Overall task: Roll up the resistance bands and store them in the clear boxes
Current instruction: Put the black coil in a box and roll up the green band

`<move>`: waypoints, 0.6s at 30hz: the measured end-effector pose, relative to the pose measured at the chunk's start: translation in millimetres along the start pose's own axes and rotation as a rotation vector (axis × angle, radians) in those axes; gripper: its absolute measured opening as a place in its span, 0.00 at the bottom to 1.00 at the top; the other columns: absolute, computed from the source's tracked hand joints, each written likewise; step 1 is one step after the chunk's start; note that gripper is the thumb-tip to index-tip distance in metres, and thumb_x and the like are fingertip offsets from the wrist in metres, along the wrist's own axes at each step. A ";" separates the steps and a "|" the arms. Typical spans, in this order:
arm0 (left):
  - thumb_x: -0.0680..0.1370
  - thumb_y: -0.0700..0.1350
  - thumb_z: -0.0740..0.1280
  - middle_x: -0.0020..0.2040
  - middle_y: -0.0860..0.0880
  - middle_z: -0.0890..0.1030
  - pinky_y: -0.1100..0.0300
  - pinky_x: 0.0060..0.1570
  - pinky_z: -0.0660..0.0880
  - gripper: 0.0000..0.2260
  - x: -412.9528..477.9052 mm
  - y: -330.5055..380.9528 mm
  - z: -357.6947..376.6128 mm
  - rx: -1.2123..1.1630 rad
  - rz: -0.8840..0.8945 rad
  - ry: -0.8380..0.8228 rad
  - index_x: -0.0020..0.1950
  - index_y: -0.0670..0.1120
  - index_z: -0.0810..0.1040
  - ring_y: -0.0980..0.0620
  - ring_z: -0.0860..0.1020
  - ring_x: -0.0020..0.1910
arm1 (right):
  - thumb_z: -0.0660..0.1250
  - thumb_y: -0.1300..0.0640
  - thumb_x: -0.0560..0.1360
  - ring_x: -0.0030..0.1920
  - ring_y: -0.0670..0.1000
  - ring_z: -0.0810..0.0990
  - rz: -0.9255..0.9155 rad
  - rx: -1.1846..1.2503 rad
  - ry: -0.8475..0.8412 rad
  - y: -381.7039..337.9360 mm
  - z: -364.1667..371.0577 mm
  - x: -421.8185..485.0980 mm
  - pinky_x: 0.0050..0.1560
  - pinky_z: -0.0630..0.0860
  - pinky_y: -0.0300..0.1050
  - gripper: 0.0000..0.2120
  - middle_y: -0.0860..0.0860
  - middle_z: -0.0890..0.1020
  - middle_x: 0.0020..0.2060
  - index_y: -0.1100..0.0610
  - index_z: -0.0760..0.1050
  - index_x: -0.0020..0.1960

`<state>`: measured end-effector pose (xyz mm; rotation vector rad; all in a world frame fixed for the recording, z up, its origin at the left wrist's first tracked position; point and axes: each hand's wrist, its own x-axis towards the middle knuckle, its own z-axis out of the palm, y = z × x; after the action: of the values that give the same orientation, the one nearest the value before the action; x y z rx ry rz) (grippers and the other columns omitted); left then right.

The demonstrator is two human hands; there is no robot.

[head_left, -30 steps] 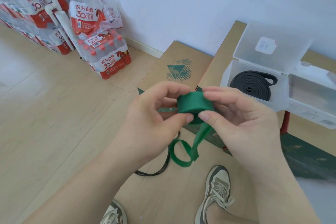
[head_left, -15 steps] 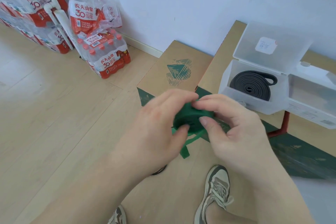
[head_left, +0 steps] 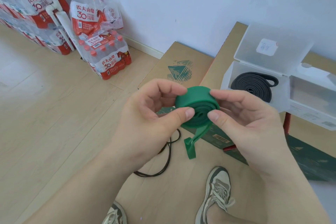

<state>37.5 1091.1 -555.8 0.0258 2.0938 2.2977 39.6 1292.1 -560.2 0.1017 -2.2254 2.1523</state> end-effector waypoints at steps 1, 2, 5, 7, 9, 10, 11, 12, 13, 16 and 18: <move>0.71 0.36 0.78 0.49 0.48 0.87 0.56 0.49 0.83 0.14 -0.5 -0.8 0.6 -0.052 -0.014 -0.002 0.51 0.50 0.82 0.49 0.84 0.51 | 0.74 0.63 0.70 0.57 0.53 0.87 -0.001 0.009 -0.013 -1.0 0.6 0.7 0.59 0.82 0.44 0.15 0.51 0.88 0.54 0.55 0.83 0.56; 0.71 0.37 0.77 0.50 0.47 0.87 0.56 0.49 0.82 0.14 -1.1 -2.0 1.2 -0.103 -0.031 -0.010 0.52 0.49 0.82 0.48 0.84 0.52 | 0.73 0.64 0.71 0.57 0.52 0.87 -0.001 0.015 -0.026 -2.5 1.3 1.2 0.58 0.82 0.42 0.15 0.52 0.88 0.54 0.56 0.83 0.57; 0.71 0.37 0.76 0.52 0.49 0.85 0.54 0.50 0.83 0.17 -0.8 -4.5 1.1 -0.125 -0.082 -0.058 0.58 0.49 0.81 0.48 0.84 0.53 | 0.71 0.71 0.76 0.54 0.50 0.87 -0.028 -0.035 -0.031 -2.5 1.5 0.3 0.54 0.83 0.41 0.15 0.51 0.88 0.52 0.55 0.83 0.57; 0.73 0.36 0.76 0.54 0.51 0.84 0.52 0.54 0.83 0.20 1.0 -7.5 -1.1 0.030 -0.081 -0.089 0.61 0.53 0.80 0.51 0.84 0.55 | 0.71 0.72 0.77 0.55 0.52 0.86 -0.070 -0.165 -0.023 4.1 0.6 -0.8 0.56 0.83 0.49 0.18 0.48 0.87 0.53 0.51 0.84 0.56; 0.75 0.34 0.75 0.55 0.57 0.83 0.55 0.59 0.81 0.23 1.0 -10.3 -2.4 0.273 -0.036 -0.107 0.63 0.57 0.78 0.58 0.82 0.57 | 0.73 0.72 0.75 0.57 0.53 0.85 -0.111 -0.287 -0.039 12.0 1.7 -2.2 0.58 0.82 0.52 0.19 0.46 0.86 0.53 0.49 0.85 0.54; 0.75 0.34 0.74 0.57 0.60 0.82 0.57 0.60 0.80 0.24 0.5 -10.7 -1.8 0.394 0.018 -0.126 0.64 0.57 0.78 0.61 0.81 0.59 | 0.73 0.73 0.74 0.57 0.53 0.84 -0.122 -0.332 -0.053 15.1 1.8 -2.8 0.58 0.81 0.51 0.20 0.45 0.85 0.53 0.48 0.85 0.53; 0.74 0.35 0.73 0.58 0.61 0.82 0.59 0.61 0.79 0.24 -0.1 -11.1 -0.1 0.491 0.079 -0.155 0.66 0.55 0.77 0.62 0.80 0.60 | 0.74 0.74 0.73 0.57 0.52 0.84 -0.128 -0.357 -0.068 17.0 1.9 -3.0 0.57 0.81 0.47 0.20 0.45 0.84 0.53 0.48 0.86 0.51; 0.74 0.36 0.73 0.59 0.61 0.82 0.58 0.60 0.79 0.24 -1.2 -11.6 1.5 0.554 0.139 -0.188 0.68 0.53 0.77 0.61 0.80 0.61 | 0.74 0.74 0.73 0.56 0.51 0.84 -0.135 -0.367 -0.086 17.3 2.9 -3.3 0.55 0.80 0.42 0.21 0.45 0.83 0.52 0.48 0.86 0.49; 0.74 0.38 0.73 0.60 0.60 0.82 0.57 0.59 0.79 0.24 -1.9 -12.6 2.5 0.590 0.179 -0.214 0.69 0.52 0.77 0.59 0.80 0.61 | 0.74 0.75 0.72 0.55 0.49 0.83 -0.152 -0.377 -0.104 17.1 4.0 -3.7 0.53 0.78 0.37 0.20 0.45 0.82 0.51 0.49 0.86 0.48; 0.74 0.40 0.76 0.57 0.59 0.82 0.55 0.56 0.81 0.21 0.0 -12.5 1.9 0.611 0.218 -0.206 0.66 0.51 0.80 0.57 0.80 0.59 | 0.75 0.75 0.71 0.55 0.47 0.83 -0.200 -0.388 -0.134 16.9 7.3 -3.9 0.52 0.77 0.33 0.19 0.44 0.82 0.51 0.52 0.87 0.46; 0.74 0.38 0.76 0.54 0.60 0.82 0.57 0.53 0.82 0.19 0.4 -10.6 1.4 0.553 0.204 -0.165 0.62 0.53 0.82 0.56 0.81 0.58 | 0.74 0.72 0.71 0.57 0.50 0.84 -0.187 -0.330 -0.124 18.1 6.8 -2.1 0.57 0.80 0.42 0.16 0.45 0.83 0.53 0.51 0.87 0.48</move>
<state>37.3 1093.5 -566.2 0.4418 2.6522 1.6475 40.4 1285.9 -578.7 0.4218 -2.4892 1.7059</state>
